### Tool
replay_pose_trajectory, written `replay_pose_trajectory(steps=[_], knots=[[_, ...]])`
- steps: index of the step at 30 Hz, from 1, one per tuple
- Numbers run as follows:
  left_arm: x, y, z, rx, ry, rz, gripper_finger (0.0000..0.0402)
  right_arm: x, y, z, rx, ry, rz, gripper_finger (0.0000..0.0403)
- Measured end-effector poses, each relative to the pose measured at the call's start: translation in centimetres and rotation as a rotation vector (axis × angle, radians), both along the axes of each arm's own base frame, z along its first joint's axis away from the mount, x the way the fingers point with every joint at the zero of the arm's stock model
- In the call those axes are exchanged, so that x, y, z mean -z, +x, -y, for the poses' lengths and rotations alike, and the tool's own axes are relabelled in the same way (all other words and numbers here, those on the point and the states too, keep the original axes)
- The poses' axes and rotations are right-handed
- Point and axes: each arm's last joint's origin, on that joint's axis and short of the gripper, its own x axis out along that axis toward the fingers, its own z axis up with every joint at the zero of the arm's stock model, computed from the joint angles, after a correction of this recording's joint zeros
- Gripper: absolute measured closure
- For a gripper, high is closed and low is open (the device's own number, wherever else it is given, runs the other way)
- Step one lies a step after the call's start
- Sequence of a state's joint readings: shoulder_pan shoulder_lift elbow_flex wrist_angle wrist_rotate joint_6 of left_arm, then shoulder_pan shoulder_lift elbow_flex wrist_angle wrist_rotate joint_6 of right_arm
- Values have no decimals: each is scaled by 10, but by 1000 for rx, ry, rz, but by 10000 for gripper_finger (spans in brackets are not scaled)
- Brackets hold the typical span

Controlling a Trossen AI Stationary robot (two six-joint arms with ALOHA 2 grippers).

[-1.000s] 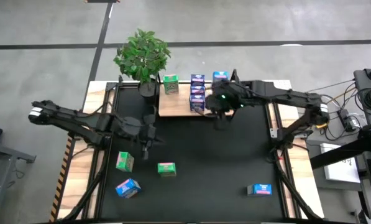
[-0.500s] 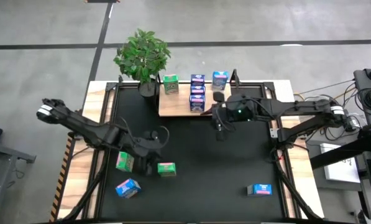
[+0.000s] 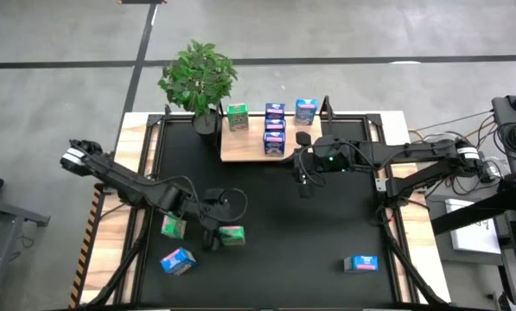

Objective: Stack cereal on shelf
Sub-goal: Put the right green cereal box aligned with the green cereal box on the shelf

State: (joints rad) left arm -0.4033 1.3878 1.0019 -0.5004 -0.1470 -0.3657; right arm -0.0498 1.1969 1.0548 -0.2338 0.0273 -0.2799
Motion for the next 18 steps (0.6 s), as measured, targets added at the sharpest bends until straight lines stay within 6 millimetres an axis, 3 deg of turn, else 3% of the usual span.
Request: replay_pose_trajectory(steps=[11,18], knots=[[17,7,7,20,28,-51,134,0,1,0,1,0,22,271],[25,13,10,21,37,-54,165,2,1,0,7,15,17,268]])
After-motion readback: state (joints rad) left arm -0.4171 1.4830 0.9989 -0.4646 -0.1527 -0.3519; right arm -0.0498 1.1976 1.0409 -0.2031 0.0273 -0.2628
